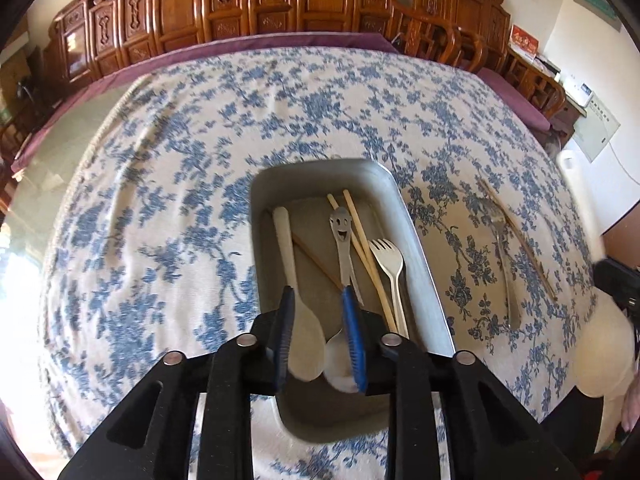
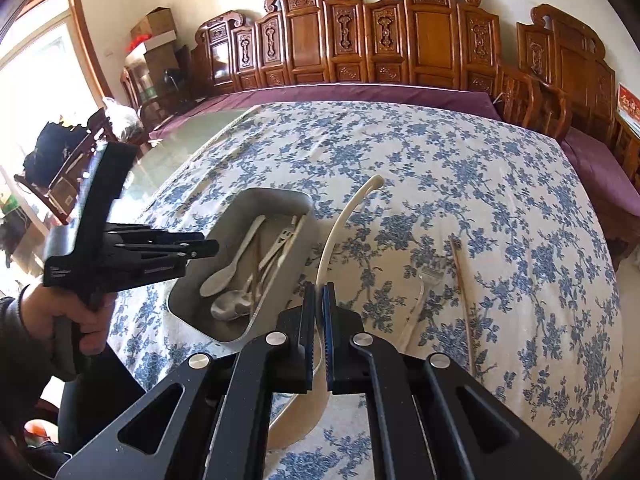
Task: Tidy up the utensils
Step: 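Lower the white plastic spoon into the grey tray and open the right tool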
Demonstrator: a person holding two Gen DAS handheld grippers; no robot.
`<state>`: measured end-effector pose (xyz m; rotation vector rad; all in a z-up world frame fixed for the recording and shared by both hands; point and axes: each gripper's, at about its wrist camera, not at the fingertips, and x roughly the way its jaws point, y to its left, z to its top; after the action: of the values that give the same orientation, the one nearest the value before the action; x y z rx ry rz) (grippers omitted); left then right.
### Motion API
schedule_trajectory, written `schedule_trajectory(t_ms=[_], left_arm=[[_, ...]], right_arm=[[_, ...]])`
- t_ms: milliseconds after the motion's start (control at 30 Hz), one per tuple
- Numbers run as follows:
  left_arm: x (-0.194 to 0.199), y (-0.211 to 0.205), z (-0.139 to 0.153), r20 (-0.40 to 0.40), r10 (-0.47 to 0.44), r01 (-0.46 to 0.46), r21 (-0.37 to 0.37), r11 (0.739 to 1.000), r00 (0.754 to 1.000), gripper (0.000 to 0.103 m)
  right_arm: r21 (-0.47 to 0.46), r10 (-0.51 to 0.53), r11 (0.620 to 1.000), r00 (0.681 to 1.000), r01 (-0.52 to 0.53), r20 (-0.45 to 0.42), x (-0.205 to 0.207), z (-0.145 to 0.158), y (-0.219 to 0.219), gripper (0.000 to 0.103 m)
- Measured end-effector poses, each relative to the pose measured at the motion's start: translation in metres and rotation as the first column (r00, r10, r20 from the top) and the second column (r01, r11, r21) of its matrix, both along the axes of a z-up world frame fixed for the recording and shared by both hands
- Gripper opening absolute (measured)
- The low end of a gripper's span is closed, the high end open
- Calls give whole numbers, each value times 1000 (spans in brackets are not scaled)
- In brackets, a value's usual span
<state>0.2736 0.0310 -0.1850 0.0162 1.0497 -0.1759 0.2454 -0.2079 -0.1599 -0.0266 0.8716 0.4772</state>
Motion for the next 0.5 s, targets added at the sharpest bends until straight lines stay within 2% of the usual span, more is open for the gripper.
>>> schedule_trajectory(t_ms=[167, 267, 333, 467, 500], left_arm=[[-17, 16, 20, 41, 16, -15, -4, 1000, 999, 28], [-25, 27, 31, 65, 28, -27, -7, 1000, 998, 34], [-30, 35, 38, 81, 38, -38, -6, 999, 996, 42], [-36, 49, 47, 101, 60, -60, -4, 998, 993, 44], [-38, 53, 50, 109, 68, -68, -4, 998, 992, 55]], right_arm=[[10, 24, 1000, 1000, -24, -3, 5, -1, 18, 5], [14, 43, 999, 999, -43, -7, 9, -2, 31, 5], [17, 56, 998, 998, -56, -11, 12, -4, 42, 5], [20, 72, 997, 997, -72, -23, 20, -7, 57, 5], [20, 75, 997, 997, -74, -26, 21, -8, 60, 5]])
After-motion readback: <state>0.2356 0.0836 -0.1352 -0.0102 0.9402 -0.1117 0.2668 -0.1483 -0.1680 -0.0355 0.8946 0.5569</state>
